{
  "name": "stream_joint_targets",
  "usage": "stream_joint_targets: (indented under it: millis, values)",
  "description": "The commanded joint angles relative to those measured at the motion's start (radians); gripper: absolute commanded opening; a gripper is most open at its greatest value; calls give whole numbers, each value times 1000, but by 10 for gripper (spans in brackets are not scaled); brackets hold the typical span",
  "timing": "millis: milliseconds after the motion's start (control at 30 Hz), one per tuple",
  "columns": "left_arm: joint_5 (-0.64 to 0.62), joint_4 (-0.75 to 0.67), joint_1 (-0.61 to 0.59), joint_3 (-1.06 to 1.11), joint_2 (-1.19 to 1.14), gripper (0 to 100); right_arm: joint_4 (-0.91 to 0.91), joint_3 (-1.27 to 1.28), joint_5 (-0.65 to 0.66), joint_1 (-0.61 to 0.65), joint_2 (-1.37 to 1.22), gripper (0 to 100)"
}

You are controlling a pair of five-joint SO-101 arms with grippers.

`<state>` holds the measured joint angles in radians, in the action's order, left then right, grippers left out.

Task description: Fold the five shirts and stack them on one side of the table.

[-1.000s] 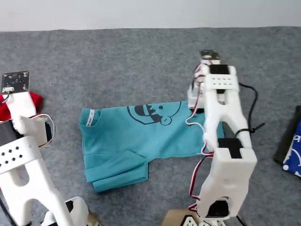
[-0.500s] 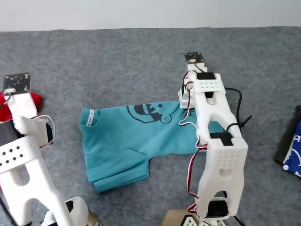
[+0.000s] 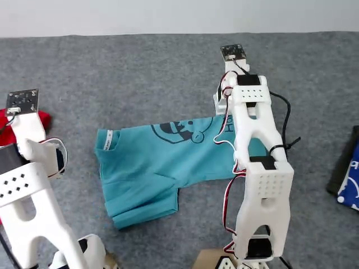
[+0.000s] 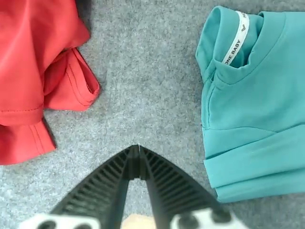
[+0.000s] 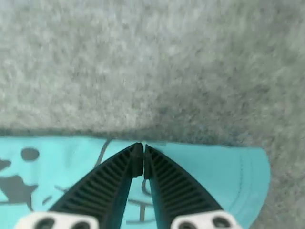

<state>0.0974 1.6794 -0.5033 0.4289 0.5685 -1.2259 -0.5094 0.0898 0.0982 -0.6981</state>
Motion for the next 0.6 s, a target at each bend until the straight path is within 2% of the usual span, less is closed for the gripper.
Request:
stream_joint_targets:
  millis: [0,333,567]
  values:
    - [-2,0,-2,-8,25,3,-65,-75,11,-31,51,10]
    - [-3,9,9,-91,25,3,-328,-100,11,-53,214,9]
    - [20,68,173,-96,25,3,-530,-100,44,-10,286,9]
